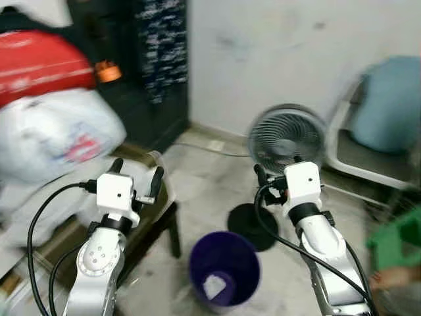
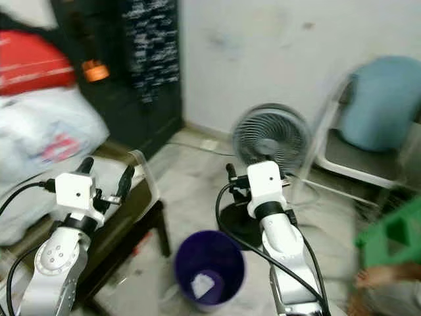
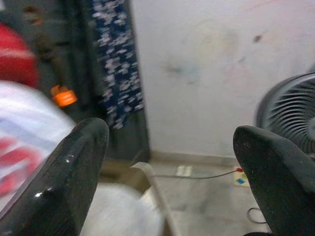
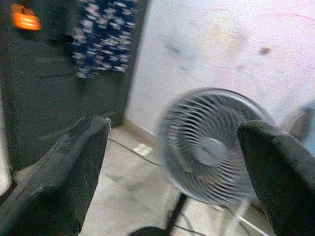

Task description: Clean up the room

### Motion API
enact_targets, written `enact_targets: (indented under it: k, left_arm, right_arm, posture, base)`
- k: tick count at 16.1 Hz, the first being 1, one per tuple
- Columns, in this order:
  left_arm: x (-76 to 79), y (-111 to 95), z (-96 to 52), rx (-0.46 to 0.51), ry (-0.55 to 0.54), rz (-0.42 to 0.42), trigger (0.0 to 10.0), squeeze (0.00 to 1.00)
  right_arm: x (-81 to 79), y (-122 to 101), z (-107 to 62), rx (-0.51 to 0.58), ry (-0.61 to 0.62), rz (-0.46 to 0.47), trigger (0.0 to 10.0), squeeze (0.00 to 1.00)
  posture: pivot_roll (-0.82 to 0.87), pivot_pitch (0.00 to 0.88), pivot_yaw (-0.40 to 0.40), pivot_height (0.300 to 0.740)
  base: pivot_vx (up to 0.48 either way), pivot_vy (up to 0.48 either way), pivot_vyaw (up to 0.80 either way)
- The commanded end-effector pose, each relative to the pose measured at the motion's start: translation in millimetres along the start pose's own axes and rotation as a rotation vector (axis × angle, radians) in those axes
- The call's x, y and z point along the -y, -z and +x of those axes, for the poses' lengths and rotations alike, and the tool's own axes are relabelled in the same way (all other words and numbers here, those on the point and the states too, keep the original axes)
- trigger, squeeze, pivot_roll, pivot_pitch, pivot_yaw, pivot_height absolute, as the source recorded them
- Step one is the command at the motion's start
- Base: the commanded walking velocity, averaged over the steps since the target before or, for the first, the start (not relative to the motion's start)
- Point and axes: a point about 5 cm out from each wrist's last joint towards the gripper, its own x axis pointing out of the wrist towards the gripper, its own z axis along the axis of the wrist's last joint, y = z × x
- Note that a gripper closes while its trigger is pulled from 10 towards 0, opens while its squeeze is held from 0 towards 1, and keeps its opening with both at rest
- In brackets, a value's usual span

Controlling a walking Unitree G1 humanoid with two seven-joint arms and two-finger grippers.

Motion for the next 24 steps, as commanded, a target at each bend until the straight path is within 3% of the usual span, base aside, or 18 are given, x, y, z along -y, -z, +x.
enact_targets:
  k: [1, 24]
  left_arm:
    - [5.1, 0.2, 2.1, -0.002, 0.000, -0.001, 10.0, 0.00]
    - [5.7, -2.7, 5.0, 0.017, -0.005, 0.071, 10.0, 0.00]
  right_arm:
    - [5.4, 1.9, -1.6, -0.004, 0.010, -0.009, 10.0, 0.00]
    - [-3.5, 2.2, -3.8, 0.017, -0.015, 0.012, 10.0, 0.00]
  posture:
    - [-0.10, 0.000, -0.017, 0.740]
    - [-0.10, 0.000, 0.000, 0.740]
  base:
    - [0.000, 0.000, 0.00]
    - [0.000, 0.000, 0.79]
